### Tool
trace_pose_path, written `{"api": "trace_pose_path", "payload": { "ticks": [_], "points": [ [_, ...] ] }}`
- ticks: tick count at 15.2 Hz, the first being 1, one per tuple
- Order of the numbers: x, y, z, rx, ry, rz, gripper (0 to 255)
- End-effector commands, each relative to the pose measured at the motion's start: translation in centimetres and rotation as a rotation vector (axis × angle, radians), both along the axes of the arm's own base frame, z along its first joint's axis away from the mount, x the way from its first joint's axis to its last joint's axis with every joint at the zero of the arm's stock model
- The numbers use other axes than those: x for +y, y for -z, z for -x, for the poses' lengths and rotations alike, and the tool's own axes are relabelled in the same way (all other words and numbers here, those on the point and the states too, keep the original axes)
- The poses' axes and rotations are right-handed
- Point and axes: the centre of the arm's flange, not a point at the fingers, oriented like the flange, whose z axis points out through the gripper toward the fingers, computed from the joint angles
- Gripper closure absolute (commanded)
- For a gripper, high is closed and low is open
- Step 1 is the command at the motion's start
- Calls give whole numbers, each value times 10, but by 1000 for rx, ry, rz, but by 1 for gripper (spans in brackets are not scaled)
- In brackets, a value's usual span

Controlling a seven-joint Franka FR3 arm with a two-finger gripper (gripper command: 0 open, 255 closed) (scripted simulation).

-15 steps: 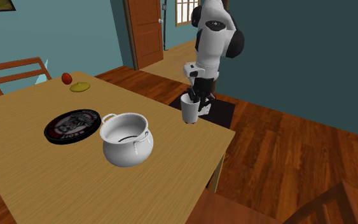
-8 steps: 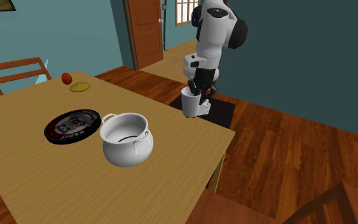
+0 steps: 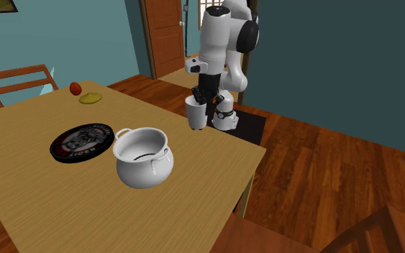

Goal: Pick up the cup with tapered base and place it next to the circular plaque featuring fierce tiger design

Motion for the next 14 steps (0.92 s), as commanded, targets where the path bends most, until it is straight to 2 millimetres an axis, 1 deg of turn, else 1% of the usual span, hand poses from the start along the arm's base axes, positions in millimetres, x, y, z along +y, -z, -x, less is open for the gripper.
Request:
{"api": "trace_pose_path", "payload": {
  "ticks": [1, 14],
  "points": [
    [-26, -1, -9, 0, -2, 0, 255],
    [-185, -2, -72, 0, -2, 0, 255]
  ]
}}
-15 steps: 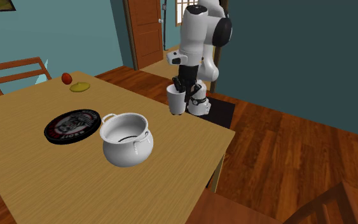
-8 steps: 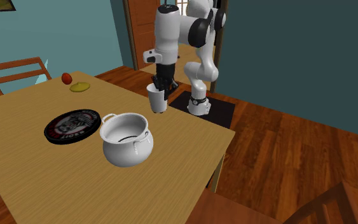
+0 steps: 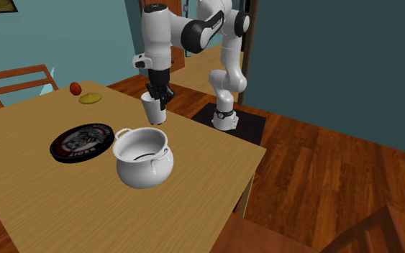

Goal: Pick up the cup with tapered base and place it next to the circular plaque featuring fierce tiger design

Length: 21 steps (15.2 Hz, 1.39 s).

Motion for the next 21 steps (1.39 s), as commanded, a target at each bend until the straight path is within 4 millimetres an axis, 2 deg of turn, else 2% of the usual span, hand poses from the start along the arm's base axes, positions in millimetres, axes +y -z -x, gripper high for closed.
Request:
{"api": "trace_pose_path", "payload": {
  "ticks": [1, 18, 21],
  "points": [
    [-26, 3, -13, -1, -1, 1, 255],
    [-238, 2, -96, -1, -1, 1, 255],
    [-238, 18, -96, -1, -1, 1, 255]
  ]
}}
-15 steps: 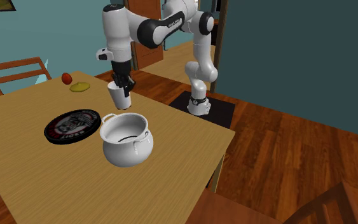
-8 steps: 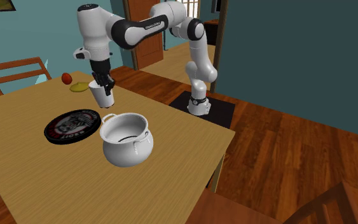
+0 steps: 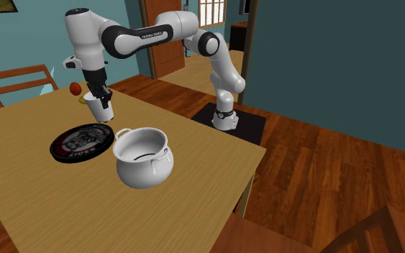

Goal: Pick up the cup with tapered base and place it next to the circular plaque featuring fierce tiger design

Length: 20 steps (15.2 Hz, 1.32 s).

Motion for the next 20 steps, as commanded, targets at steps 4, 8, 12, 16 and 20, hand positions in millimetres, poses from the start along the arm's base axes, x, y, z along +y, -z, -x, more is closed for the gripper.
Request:
{"api": "trace_pose_path", "payload": {
  "ticks": [4, 8, 12, 16, 20],
  "points": [
    [-2, 26, -1, -1, -1, 0, 255],
    [-2, 47, -1, -1, -1, 0, 255],
    [-2, 69, -1, -1, -1, 0, 255],
    [-2, 90, -1, -1, -1, 0, 255],
    [-2, 111, -1, -1, -1, 0, 255]
  ]
}}
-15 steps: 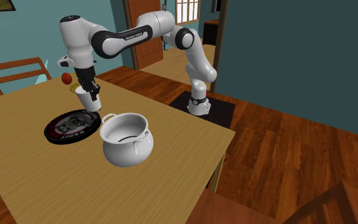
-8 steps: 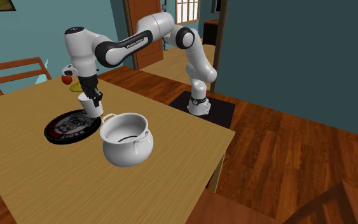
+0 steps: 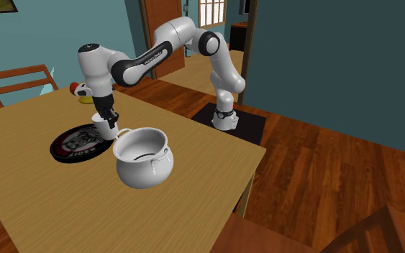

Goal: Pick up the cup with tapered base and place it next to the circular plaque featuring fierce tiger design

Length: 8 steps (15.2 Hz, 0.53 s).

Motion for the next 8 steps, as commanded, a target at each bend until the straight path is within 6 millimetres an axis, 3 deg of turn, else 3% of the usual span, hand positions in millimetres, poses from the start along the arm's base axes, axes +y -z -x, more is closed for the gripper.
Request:
{"api": "trace_pose_path", "payload": {
  "ticks": [1, 8],
  "points": [
    [0, 10, 0, -1, 0, 0, 255],
    [0, 47, 0, -1, 0, 0, 255]
  ]
}}
